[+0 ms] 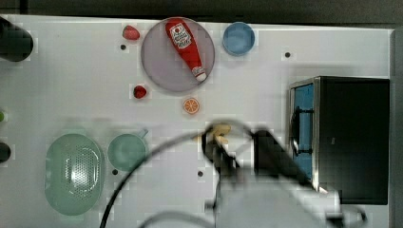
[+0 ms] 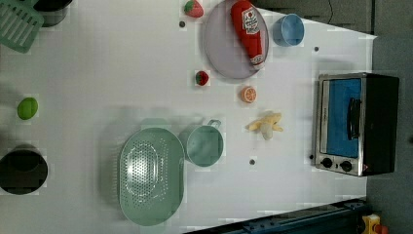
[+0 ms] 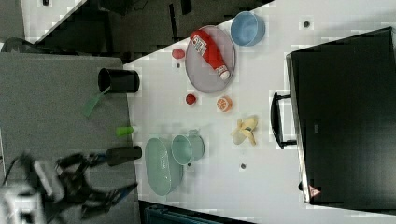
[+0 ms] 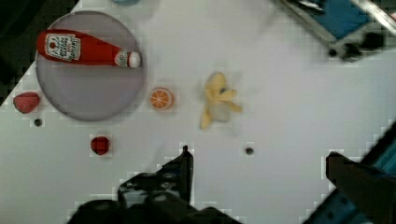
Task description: Pick banana from table and place on oven.
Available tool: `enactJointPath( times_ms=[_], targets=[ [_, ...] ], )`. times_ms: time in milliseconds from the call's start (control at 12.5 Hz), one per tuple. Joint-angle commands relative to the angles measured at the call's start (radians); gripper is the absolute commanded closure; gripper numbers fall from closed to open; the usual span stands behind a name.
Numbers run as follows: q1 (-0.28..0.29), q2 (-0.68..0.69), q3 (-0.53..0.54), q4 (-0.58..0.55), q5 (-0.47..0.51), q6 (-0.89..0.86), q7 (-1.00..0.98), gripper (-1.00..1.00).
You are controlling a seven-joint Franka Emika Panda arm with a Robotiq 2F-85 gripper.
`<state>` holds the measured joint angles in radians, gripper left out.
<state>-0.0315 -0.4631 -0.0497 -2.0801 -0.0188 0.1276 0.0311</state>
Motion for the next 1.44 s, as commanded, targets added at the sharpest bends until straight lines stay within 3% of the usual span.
enactJointPath(
  times_ms=[80,400,960,1440],
  targets=[
    [0.009,0.228,0.005,-0.051,-0.009,0.095,0.041,-1.00],
    [0.010,0.413,0.007,-0.080,-0.009,0.295,0.039,-1.00],
    [0.011,0.582,0.009,-0.320,-0.009,0.759,0.039,-1.00],
    [0.013,0.767,0.019,-0.345,-0.009,0.931,0.039,-1.00]
  ],
)
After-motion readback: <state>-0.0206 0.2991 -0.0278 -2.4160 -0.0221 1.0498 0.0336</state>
